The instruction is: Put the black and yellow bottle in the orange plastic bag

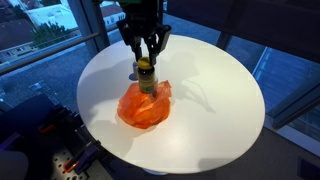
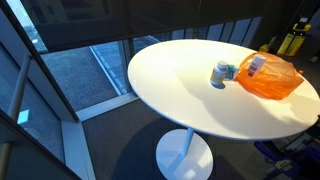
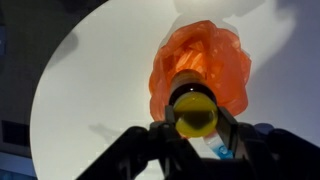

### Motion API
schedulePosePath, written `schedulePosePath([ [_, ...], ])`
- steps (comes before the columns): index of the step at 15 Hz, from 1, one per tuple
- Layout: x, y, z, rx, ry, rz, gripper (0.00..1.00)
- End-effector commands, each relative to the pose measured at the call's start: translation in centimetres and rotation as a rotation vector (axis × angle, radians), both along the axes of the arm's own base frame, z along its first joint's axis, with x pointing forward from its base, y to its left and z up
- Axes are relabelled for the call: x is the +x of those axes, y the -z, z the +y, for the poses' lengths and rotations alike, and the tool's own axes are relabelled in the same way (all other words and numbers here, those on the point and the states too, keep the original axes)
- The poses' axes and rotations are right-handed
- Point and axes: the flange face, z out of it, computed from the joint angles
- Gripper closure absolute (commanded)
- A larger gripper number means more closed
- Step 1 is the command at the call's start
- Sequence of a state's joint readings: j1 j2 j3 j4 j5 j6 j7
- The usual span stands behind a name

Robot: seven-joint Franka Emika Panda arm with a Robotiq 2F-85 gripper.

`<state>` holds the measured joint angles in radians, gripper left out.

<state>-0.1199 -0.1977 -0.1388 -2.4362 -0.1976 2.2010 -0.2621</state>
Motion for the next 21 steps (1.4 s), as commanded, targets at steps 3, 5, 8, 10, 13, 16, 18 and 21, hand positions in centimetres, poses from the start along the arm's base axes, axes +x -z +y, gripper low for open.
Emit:
schedulePosePath([
  [3, -2.6, 3.7, -0.5, 0.012, -0.054, 0.042, 0.8],
  [5, -3.0, 5.1, -0.3, 0.012, -0.07, 0.045, 0.8],
  [8, -3.2, 6.6, -0.5, 0.011, -0.076, 0.029, 0.8],
  [10, -2.8, 7.5, -0.7, 0.014, -0.071, 0.01, 0.8],
  [13, -2.0, 8.4, -1.4, 0.02, -0.064, -0.016, 0.8],
  [16, -1.4, 9.4, -2.0, 0.019, -0.059, -0.037, 0.8],
  [18, -1.0, 10.0, -2.3, 0.018, -0.056, -0.048, 0.8],
  [21, -0.6, 11.5, -2.8, 0.024, -0.044, -0.046, 0.8],
])
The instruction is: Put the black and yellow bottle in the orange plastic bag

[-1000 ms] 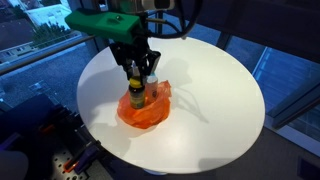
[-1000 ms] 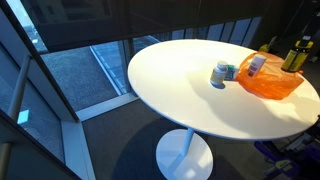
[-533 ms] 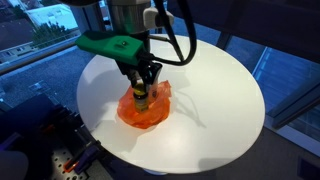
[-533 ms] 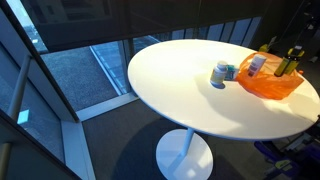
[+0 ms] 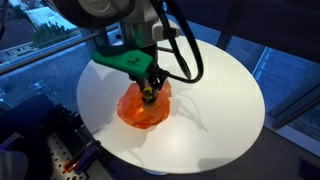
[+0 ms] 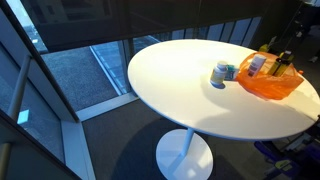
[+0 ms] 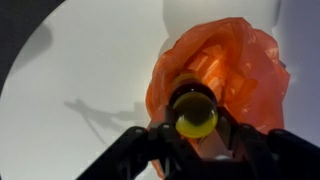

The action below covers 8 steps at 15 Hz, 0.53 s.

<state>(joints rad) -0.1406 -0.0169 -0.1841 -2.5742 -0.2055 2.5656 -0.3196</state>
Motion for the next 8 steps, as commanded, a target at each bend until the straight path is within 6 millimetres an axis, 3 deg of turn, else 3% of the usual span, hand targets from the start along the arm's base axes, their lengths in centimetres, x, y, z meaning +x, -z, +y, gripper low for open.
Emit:
schedulePosePath([
  [1, 0.9, 1.3, -1.3, 0.015, 0.004, -0.005, 0.8],
  [7, 0.5, 3.2, -2.2, 0.035, 0.016, 0.012, 0.8],
  [8, 0.5, 3.0, -2.2, 0.039, 0.016, 0.01, 0.74],
])
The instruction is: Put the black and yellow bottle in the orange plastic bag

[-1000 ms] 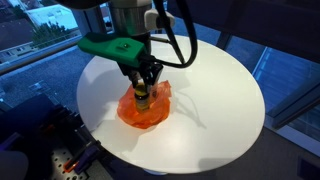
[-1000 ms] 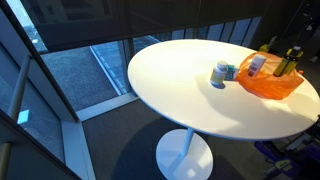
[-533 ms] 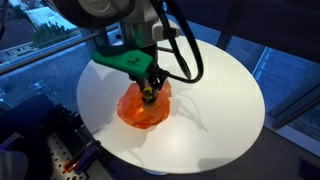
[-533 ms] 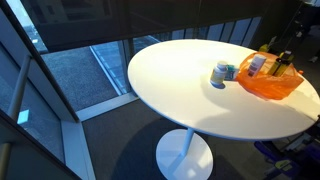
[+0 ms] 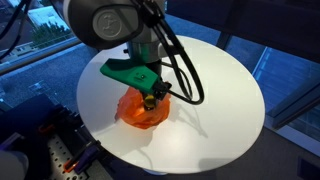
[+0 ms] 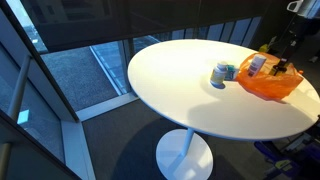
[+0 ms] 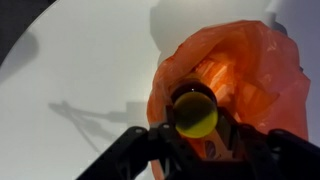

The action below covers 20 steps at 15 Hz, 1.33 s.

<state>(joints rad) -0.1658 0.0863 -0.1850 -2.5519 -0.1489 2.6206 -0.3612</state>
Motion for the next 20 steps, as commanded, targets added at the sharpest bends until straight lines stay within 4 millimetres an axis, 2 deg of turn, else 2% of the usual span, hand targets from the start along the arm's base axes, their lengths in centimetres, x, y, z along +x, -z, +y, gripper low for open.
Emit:
schedulePosePath([
  [1, 0.3, -0.6, -0.7, 0.014, -0.015, -0.012, 0.3],
  [2, 0.2, -0.8, -0.7, 0.011, -0.017, -0.012, 0.29],
  [6, 0.3, -2.2, -0.4, -0.035, -0.002, 0.037, 0.01],
  [9, 1.2, -3.8, 0.0, -0.068, 0.034, 0.091, 0.0],
  [12, 2.4, -5.9, 1.5, -0.073, 0.076, 0.121, 0.0],
  [20, 4.8, -11.9, 9.0, 0.034, 0.021, 0.113, 0.0],
])
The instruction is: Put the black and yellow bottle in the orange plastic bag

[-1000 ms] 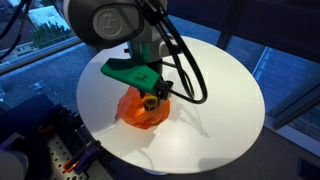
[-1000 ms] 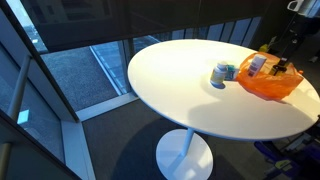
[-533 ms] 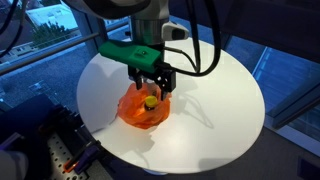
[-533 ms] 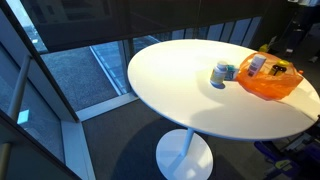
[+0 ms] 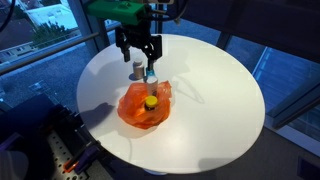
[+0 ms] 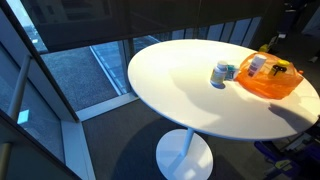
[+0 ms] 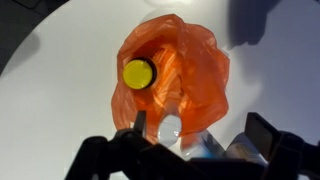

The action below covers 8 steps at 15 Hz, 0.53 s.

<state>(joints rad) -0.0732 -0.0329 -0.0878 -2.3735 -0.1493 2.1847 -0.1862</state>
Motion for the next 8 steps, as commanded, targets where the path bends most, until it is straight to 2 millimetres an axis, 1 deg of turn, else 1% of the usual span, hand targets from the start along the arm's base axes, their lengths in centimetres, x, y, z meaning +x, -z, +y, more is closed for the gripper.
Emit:
schedulePosePath([
  [1, 0.7, -3.9, 2.5, 0.06, 0.001, -0.019, 0.0],
  [4, 1.0, -6.9, 4.0, 0.074, 0.008, -0.062, 0.0],
  [8, 1.0, -10.4, 4.5, 0.072, 0.011, -0.132, 0.0],
])
